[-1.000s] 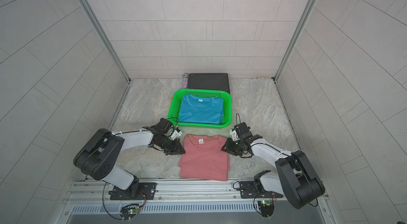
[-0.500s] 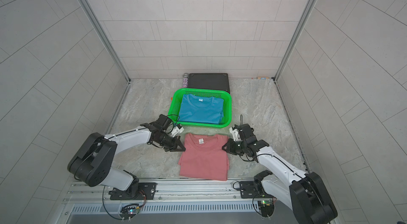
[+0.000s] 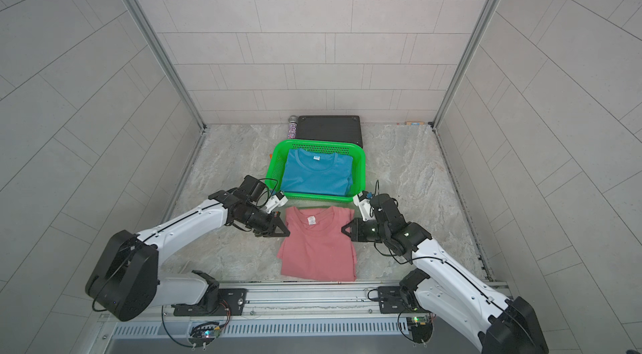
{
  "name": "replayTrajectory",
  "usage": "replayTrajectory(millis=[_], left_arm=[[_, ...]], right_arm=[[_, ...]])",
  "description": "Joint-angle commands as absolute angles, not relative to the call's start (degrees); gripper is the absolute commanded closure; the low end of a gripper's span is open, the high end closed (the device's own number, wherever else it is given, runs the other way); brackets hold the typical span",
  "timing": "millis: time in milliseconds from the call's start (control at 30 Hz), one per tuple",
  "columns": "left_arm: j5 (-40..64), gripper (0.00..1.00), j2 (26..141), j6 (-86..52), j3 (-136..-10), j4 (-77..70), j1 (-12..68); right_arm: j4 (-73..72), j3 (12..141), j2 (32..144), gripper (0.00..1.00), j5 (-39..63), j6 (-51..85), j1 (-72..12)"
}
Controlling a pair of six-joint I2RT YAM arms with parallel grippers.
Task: Put the folded t-shirts into the basket
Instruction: Pick up the T-shirt from the center of the board, then place the T-shirt in the bin.
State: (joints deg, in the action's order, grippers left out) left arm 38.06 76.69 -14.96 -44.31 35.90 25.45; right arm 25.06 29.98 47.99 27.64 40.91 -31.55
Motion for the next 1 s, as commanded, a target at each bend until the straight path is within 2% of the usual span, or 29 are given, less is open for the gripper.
replayTrajectory(millis=[0,367,600,967], left_arm=[[37.6,1.0,75.4,-14.4,-48.2,40.4,24.6],[37.5,1.0,72.4,-11.0,-56.2,47.4,20.4],[36.2,1.0,73.1,-8.1,-64.0,49.7,18.1],[33.8,1.0,77.2,-8.2,-71.7,40.5,11.7]], right_arm=[[26.7,33.9,46.5,1.0,25.2,39.5,-31.8],[26.1,42.2,49.2,1.0,23.0,35.5,-31.7],[24.9,49.1,55.8,1.0,23.9,33.7,-29.0],[19.7,56.7,66.4,1.0,28.7,31.8,-21.3]])
